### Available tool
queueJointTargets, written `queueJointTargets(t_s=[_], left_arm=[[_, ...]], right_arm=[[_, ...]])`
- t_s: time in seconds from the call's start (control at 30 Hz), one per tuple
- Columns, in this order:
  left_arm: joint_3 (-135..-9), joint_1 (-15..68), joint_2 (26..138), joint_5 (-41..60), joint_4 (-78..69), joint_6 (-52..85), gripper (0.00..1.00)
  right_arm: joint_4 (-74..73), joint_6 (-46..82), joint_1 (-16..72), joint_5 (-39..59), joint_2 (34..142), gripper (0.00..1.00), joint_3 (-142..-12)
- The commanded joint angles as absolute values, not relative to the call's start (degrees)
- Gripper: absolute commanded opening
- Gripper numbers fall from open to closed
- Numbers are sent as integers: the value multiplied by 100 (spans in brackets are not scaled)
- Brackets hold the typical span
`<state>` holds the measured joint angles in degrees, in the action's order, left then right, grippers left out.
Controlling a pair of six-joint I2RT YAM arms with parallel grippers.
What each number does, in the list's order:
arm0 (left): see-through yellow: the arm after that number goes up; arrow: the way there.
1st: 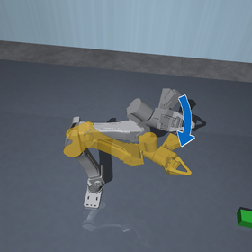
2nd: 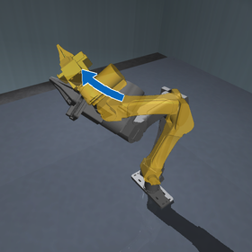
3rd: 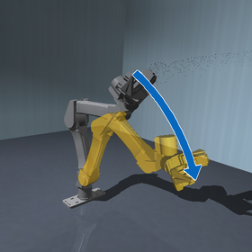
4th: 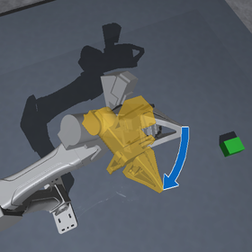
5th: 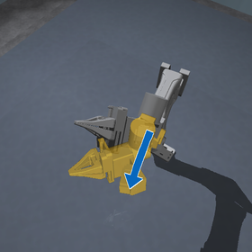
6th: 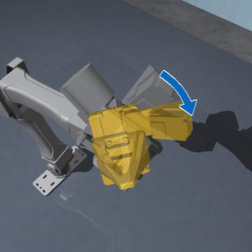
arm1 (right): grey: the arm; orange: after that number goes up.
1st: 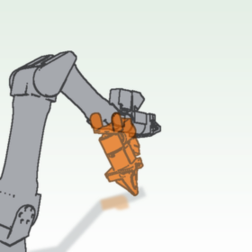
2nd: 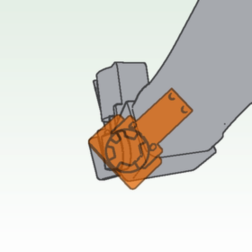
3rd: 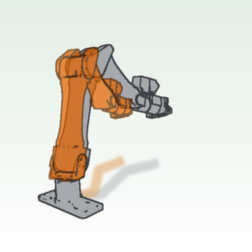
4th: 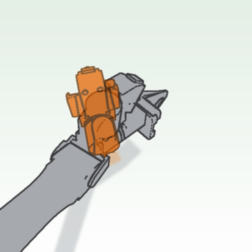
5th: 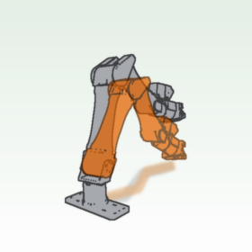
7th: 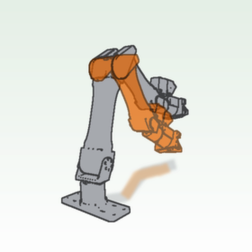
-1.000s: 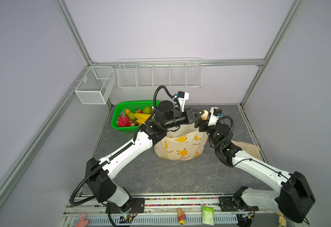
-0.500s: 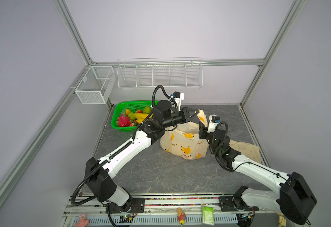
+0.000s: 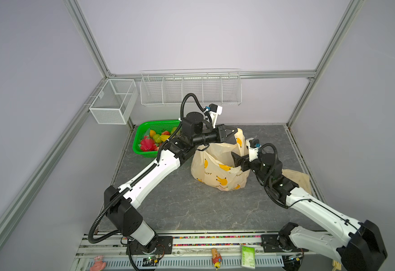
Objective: Place the fake fruits into the plastic bag and tie a complex knot
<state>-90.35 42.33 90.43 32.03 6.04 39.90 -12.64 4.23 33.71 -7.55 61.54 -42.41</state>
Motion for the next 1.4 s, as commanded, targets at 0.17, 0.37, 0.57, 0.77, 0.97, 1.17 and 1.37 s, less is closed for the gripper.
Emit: queueJointTargets(t_s=[0.17, 0.37, 0.57, 0.77, 0.97, 1.17, 1.37], left_arm=[[-9254, 4201, 9116, 3418, 589, 3856, 0], [-9281, 4206, 9120, 3497, 597, 3843, 0], [-9308, 4201, 9110, 3587, 627, 3842, 0], [-9325, 4193, 9081, 3632, 653, 3828, 0], [-9292, 4166, 9055, 3619, 567, 3902, 0], [-9175, 4166, 9044, 3630, 472, 3946, 0], [-9088, 4166, 9049, 3640, 388, 4024, 0]], right_arm=[[218, -491, 2852, 1276, 5967, 89, -5390], [894, -1131, 2135, 3005, 6389, 89, -6186], [1325, -1606, 1650, 4790, 7229, 95, -6852], [918, -1365, 1468, 5460, 7776, 44, -6769], [-114, -795, 1422, 5345, 7844, 18, -5875], [-525, -532, 1421, 4956, 7738, 13, -5411], [-563, -291, 1460, 4391, 7447, 32, -5423]])
